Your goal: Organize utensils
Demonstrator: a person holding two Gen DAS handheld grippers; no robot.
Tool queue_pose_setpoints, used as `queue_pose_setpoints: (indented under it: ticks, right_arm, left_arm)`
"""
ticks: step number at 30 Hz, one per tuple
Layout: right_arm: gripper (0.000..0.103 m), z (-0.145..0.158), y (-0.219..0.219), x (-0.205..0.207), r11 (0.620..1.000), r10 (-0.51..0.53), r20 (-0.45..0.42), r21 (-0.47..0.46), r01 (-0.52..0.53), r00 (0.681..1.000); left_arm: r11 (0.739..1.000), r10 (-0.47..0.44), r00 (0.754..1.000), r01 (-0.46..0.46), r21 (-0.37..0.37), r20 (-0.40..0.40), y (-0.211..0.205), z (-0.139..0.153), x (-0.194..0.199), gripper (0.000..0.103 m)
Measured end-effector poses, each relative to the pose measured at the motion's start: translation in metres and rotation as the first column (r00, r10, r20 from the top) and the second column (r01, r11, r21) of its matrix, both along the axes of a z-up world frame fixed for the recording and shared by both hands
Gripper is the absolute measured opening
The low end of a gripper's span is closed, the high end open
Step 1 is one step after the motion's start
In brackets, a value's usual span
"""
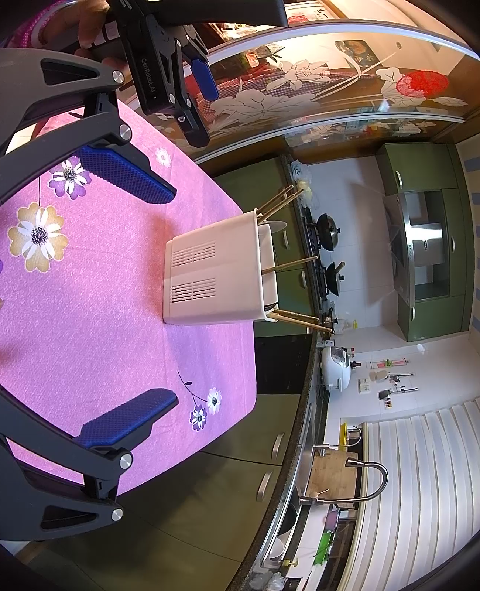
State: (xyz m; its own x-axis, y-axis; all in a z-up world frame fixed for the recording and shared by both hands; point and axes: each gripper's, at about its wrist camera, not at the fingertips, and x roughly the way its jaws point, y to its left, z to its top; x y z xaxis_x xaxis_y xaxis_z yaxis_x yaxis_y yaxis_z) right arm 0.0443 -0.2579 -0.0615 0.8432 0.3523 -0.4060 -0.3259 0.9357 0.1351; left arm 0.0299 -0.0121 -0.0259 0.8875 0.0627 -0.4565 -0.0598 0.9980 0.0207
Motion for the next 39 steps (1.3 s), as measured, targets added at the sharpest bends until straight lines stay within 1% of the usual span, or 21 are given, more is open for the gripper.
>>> queue_pose_setpoints:
  ticks: [39]
  right_arm:
    - [0.099,0.0007,-0.0002,0.005,1.0,0.001,-0.015,-0.004,-0.001,1.0]
  left_arm:
    - [1.0,0.013,1.0,-0.013,0.003,-0.012,0.006,-0.0033,0.0028,0.096]
